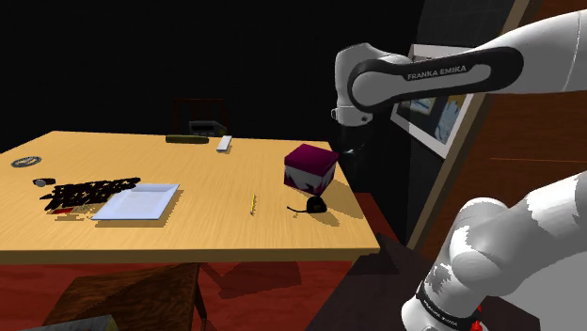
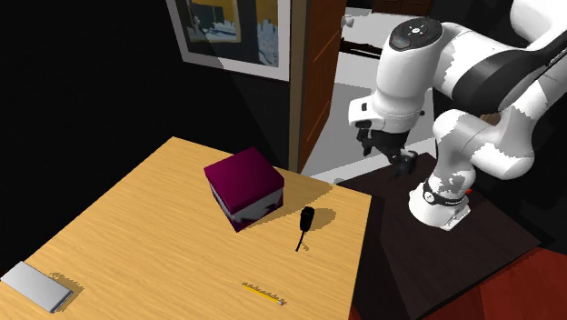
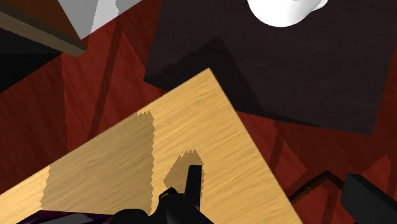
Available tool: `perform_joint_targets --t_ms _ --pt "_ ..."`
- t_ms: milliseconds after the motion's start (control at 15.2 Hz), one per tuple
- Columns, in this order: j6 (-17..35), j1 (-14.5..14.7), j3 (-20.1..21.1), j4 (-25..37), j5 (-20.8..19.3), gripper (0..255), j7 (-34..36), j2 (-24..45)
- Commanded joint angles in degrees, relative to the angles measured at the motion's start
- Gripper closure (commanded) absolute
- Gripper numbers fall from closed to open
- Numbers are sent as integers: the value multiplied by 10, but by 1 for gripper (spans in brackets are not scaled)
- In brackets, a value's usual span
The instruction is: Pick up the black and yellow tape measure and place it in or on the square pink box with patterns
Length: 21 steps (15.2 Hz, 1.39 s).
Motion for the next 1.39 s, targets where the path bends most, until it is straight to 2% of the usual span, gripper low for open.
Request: perform_joint_targets --t_ms 0,726,1254,1320 --pt "40 4 -7 6 -11 0 -23 45" --pt "212 14 -31 69 -54 0 -137 281" --pt "296 16 -28 166 -76 0 -204 460" --pt "297 15 -27 168 -77 0 -205 463"
